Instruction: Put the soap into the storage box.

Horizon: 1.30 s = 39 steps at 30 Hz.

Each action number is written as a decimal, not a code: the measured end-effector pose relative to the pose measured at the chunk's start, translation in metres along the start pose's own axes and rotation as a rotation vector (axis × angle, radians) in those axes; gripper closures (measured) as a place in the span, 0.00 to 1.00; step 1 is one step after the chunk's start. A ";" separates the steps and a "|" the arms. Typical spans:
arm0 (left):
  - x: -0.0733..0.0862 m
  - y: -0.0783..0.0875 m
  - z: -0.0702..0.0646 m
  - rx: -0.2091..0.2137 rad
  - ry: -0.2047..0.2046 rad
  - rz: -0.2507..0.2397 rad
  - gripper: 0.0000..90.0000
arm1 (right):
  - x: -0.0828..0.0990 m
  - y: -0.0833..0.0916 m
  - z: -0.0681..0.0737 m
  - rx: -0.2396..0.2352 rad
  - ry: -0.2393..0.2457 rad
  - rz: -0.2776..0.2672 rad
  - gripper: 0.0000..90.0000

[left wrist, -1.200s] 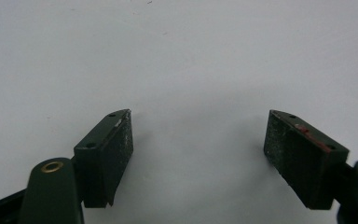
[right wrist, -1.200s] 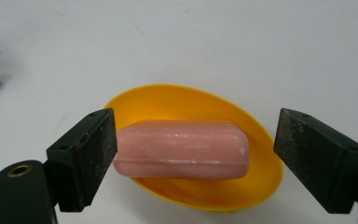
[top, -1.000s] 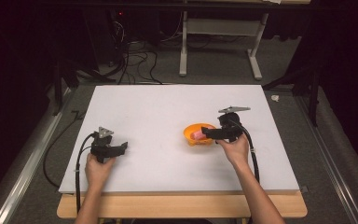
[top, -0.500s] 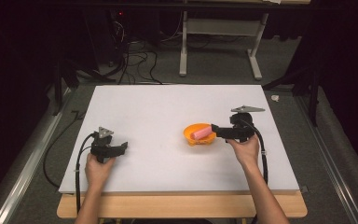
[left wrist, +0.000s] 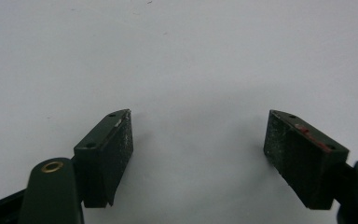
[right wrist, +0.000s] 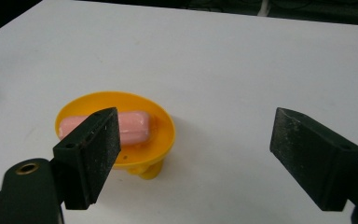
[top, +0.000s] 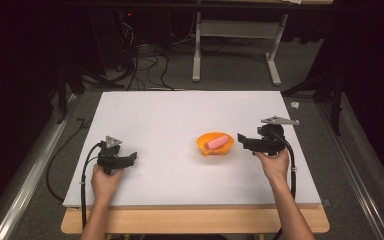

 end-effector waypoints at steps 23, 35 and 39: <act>0.000 0.000 0.000 0.000 -0.001 0.000 0.27 | 0.024 0.017 -0.037 0.048 -0.074 -0.039 0.20; 0.000 0.000 0.000 0.000 -0.001 0.001 0.27 | 0.037 0.022 -0.053 0.067 -0.105 -0.046 0.21; 0.000 0.000 0.000 0.000 -0.001 0.001 0.27 | 0.043 0.021 -0.055 0.083 -0.104 -0.048 0.23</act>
Point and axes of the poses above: each handheld gripper's, and its own axes: y roughly backward along the jaws, x roughly out of its underside, z roughly to its left, the point moved 2 cm from there along -y, roughly forward along the jaws, and after that the axes turned 5 degrees about x, right-handed, at the moved point
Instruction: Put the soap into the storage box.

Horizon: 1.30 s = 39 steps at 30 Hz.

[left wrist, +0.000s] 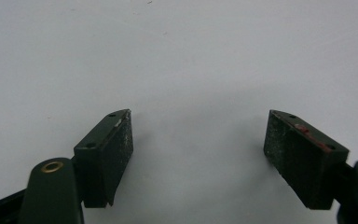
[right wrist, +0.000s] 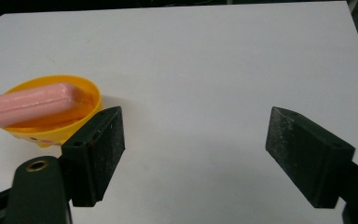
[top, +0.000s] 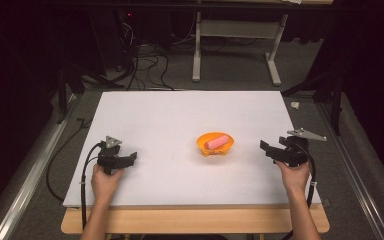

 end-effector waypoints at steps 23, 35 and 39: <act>0.000 0.000 0.000 -0.001 0.000 0.000 0.27 | 0.025 -0.017 -0.008 0.043 -0.005 0.064 0.26; 0.000 0.000 0.000 0.000 0.000 0.000 0.27 | 0.034 -0.028 -0.007 0.054 0.002 0.093 0.27; 0.000 0.000 0.000 0.000 0.001 0.000 0.27 | 0.037 -0.032 -0.006 0.058 0.007 0.105 0.27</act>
Point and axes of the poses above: each handheld gripper's, and its own axes: y roughly backward along the jaws, x roughly out of its underside, z roughly to its left, the point moved 2 cm from there along -y, roughly forward along the jaws, and after that the axes turned 5 degrees about x, right-handed, at the moved point
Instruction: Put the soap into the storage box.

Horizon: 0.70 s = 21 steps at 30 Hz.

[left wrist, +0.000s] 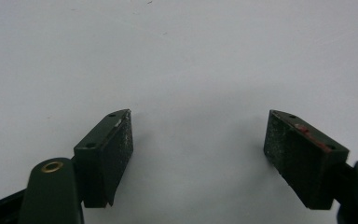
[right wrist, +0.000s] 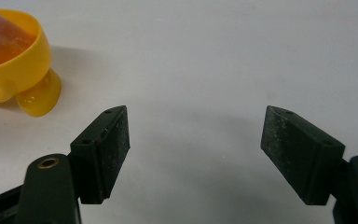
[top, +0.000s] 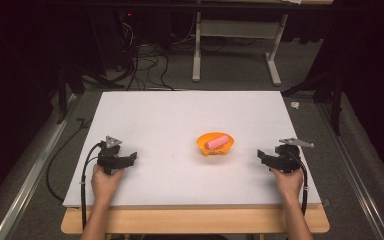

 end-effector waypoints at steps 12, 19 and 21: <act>0.000 0.000 0.000 0.000 -0.001 0.001 0.27 | 0.007 -0.012 0.006 0.041 0.031 0.019 0.28; 0.000 0.000 0.000 0.000 -0.001 0.001 0.27 | 0.011 -0.018 0.007 0.048 0.042 0.032 0.28; 0.000 0.000 0.000 0.000 -0.001 0.000 0.27 | 0.011 -0.018 0.008 0.052 0.050 0.033 0.28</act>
Point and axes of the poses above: each handheld gripper's, and its own axes: y roughly backward along the jaws, x roughly out of its underside, z roughly to its left, the point moved 2 cm from there along -y, roughly forward along the jaws, and after that the axes turned 5 degrees about x, right-handed, at the moved point
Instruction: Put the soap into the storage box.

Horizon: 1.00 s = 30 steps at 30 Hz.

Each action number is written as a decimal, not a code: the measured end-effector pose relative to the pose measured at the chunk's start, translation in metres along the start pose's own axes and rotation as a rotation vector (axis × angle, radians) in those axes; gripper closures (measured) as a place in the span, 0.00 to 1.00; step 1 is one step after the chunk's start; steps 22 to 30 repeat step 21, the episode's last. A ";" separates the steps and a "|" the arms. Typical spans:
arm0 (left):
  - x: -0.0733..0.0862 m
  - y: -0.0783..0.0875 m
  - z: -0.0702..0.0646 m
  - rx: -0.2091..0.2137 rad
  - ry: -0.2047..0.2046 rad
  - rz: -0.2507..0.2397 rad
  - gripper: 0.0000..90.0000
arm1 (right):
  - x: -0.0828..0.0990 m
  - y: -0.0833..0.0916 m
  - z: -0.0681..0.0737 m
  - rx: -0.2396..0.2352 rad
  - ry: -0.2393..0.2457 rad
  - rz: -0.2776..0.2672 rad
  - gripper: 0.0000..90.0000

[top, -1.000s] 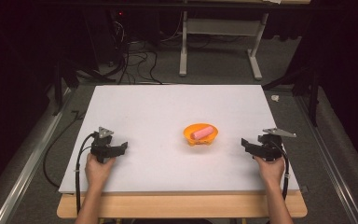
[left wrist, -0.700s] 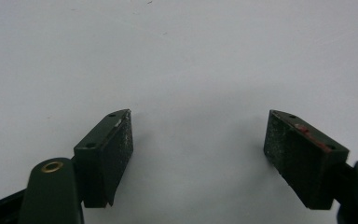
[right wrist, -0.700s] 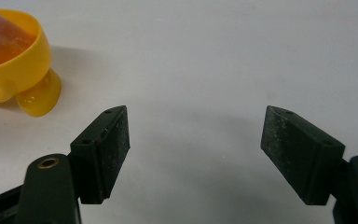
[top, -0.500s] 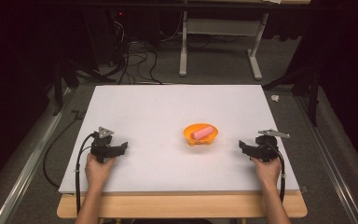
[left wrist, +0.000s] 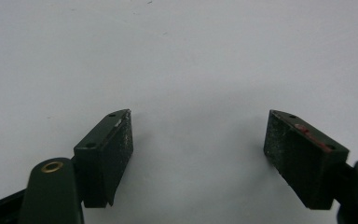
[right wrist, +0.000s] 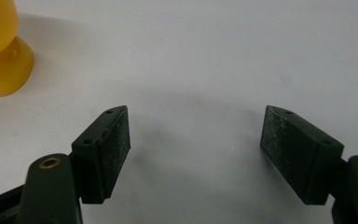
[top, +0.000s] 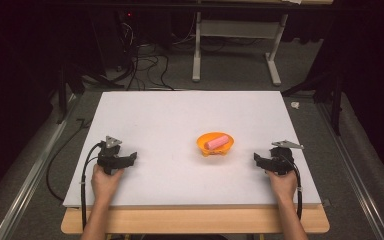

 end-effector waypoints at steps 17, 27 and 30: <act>0.000 0.000 0.000 -0.001 0.000 0.000 0.27 | 0.001 -0.004 0.007 0.045 0.063 0.025 0.24; 0.000 0.000 0.000 -0.001 0.000 0.000 0.27 | 0.001 -0.004 0.007 0.045 0.063 0.026 0.24; 0.000 0.000 0.000 -0.001 0.000 0.000 0.27 | 0.001 -0.004 0.007 0.045 0.063 0.026 0.24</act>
Point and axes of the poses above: each handheld gripper's, and its own axes: y roughly backward along the jaws, x roughly out of its underside, z roughly to its left, the point moved 2 cm from there along -y, roughly forward along the jaws, and after that the axes turned 5 degrees about x, right-handed, at the moved point
